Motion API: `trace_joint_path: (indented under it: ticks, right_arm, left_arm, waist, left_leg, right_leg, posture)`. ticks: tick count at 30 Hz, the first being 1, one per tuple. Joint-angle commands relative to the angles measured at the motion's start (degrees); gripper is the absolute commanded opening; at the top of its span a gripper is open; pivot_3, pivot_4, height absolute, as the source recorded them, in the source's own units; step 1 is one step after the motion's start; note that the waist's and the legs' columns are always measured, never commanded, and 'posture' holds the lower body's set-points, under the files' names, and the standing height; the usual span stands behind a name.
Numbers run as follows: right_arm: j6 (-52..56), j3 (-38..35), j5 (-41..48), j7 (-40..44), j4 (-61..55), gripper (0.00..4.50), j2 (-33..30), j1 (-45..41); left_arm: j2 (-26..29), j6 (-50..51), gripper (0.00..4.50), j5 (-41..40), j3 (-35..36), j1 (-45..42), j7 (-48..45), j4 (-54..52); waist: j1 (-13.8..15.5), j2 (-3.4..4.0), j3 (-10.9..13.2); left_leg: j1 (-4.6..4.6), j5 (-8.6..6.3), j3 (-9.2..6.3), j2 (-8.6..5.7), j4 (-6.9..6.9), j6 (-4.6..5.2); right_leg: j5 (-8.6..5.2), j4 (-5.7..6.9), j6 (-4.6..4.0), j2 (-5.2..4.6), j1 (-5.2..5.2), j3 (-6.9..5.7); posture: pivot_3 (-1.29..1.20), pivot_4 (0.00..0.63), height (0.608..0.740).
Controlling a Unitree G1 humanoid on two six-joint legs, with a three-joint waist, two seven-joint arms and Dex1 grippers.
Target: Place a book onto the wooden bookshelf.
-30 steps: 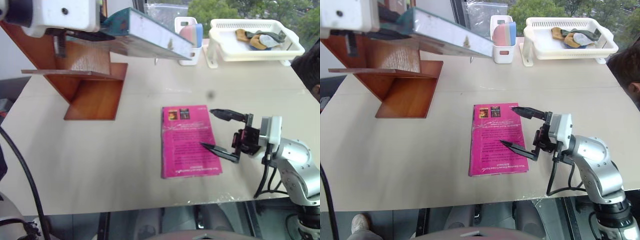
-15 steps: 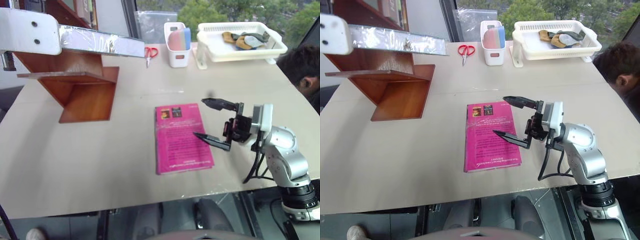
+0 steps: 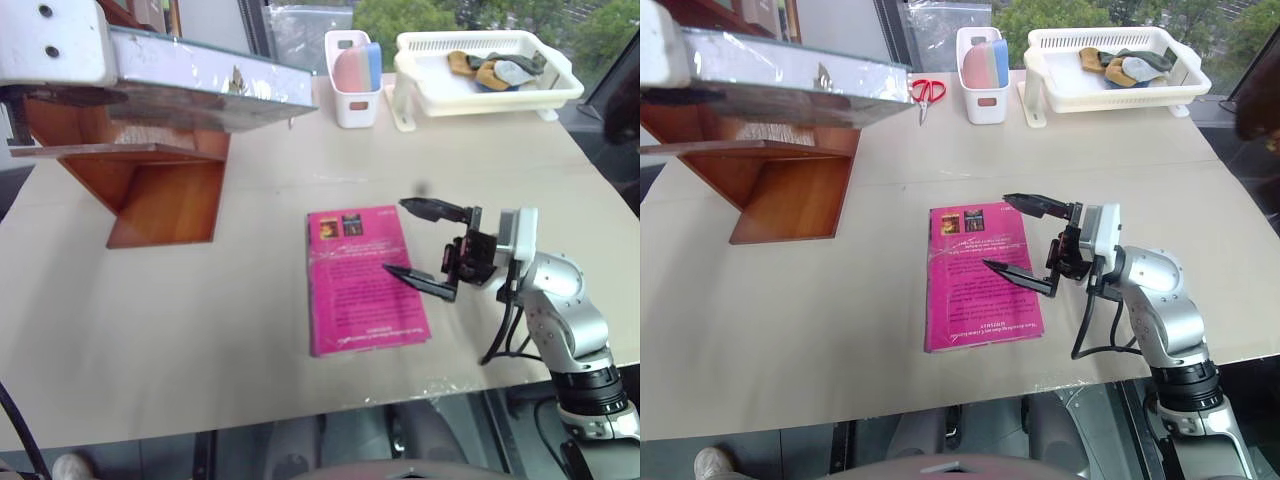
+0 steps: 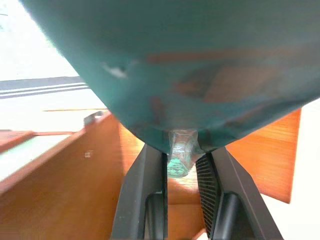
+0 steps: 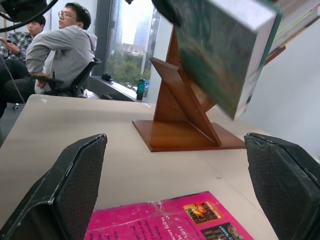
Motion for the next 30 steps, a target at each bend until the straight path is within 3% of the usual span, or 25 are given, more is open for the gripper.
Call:
trace_joint_path:
  ticks: [1, 14, 23, 30]
  right_arm:
    - [-1.38, -0.51, 0.45, 0.46, -1.0, 4.5, 0.11, -0.46]
    - [-1.18, -1.22, 1.23, 1.83, -0.32, 4.5, -0.55, -0.16]
    - [-1.15, -1.06, 1.83, 3.17, 0.92, 4.5, -0.33, -1.58]
    - [-2.25, -0.28, 1.5, 4.38, 3.25, 4.5, 0.94, -2.75]
  left_arm:
    - [-0.39, 0.51, 0.48, -0.29, 1.86, -5.15, -1.14, 1.09]
    - [2.94, -0.68, 0.48, 2.1, 2.82, -1.43, -1.64, 2.09]
    - [9.37, -0.4, 0.48, 2.54, 5.88, 3.68, -1.63, 1.65]
    - [10.96, 0.39, 0.48, 1.61, 5.68, -0.98, -3.16, 1.18]
  waist:
    - [0.0, -0.01, 0.01]
    - [-0.15, -0.03, 0.02]
    - [-0.39, -0.08, 0.05]
    - [-0.32, -0.12, 0.07]
  left_leg:
    - [0.0, 0.0, 0.01, 0.0, 0.0, 0.0]
    - [0.11, 0.0, 0.01, 0.0, 0.1, 0.0]
    - [0.15, 0.01, 0.02, 0.01, 0.14, 0.0]
    - [0.22, 0.01, 0.02, 0.01, 0.15, 0.0]
  right_leg:
    - [0.0, 0.0, 0.0, -0.01, 0.0, 0.0]
    - [0.0, 0.33, 0.0, 0.0, 0.02, 0.02]
    - [0.0, 0.43, 0.0, 0.0, 0.02, 0.03]
    - [-0.01, 0.47, 0.01, 0.01, 0.06, 0.04]
  posture:
    - [0.0, 0.15, 0.74]
    - [0.0, 0.15, 0.74]
    - [0.0, 0.15, 0.74]
    - [0.0, 0.15, 0.74]
